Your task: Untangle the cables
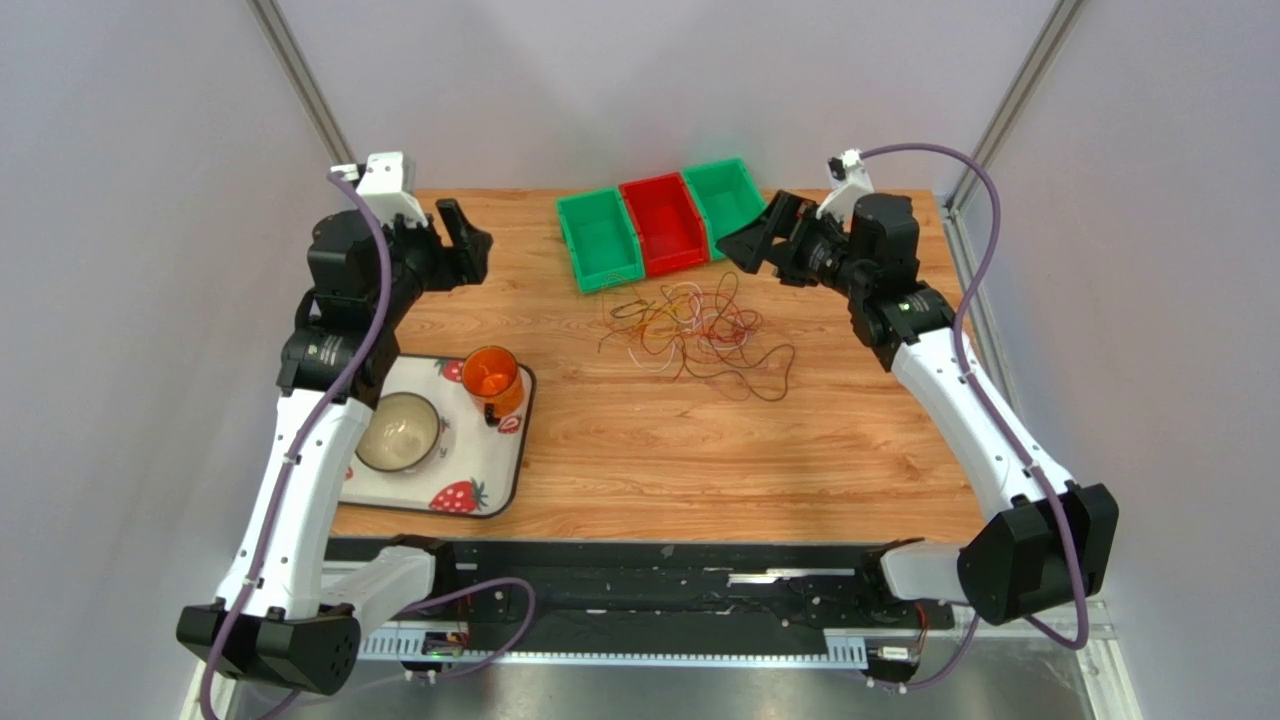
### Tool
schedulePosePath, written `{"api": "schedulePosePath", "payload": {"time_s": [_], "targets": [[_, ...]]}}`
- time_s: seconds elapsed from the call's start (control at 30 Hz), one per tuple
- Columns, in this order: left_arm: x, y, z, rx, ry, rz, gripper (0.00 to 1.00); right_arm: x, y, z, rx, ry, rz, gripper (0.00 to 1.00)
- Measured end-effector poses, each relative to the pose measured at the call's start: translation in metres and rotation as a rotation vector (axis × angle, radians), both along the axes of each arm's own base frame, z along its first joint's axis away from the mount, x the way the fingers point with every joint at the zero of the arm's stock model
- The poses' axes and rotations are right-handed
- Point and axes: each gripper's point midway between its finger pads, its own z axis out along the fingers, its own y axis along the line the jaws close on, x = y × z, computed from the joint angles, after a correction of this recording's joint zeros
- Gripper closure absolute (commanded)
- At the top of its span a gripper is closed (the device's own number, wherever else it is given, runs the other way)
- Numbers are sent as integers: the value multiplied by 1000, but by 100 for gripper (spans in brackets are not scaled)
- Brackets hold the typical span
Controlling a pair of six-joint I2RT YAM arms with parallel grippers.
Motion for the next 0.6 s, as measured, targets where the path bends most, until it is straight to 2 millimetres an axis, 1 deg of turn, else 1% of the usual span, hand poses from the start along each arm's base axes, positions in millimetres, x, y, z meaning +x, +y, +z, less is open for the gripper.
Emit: {"api": "schedulePosePath", "payload": {"time_s": [0.13, 0.27, 0.4, 0.43, 0.47, 0.57, 0.6], "targets": [[0, 0, 1, 0, -3, 0, 23, 2, -5, -4, -18, 24, -36, 1], [0, 0, 2, -1, -6, 0, 23, 8, -6, -4, -24, 33, -49, 1], [0, 0, 2, -1, -8, 0, 22, 10, -13, -16, -48, 74, -90, 1], [0, 0, 2, -1, -9, 0, 29, 11, -13, -20, -52, 85, -91, 0], [0, 0, 2, -2, -9, -1, 54, 11, -12, -21, -53, 89, -88, 0], [1, -3, -2, -8, 3, -14, 94, 9, -4, -26, -39, 104, -35, 0], [3, -5, -3, -9, 10, -21, 97, 8, -1, -28, -34, 112, -19, 0]]}}
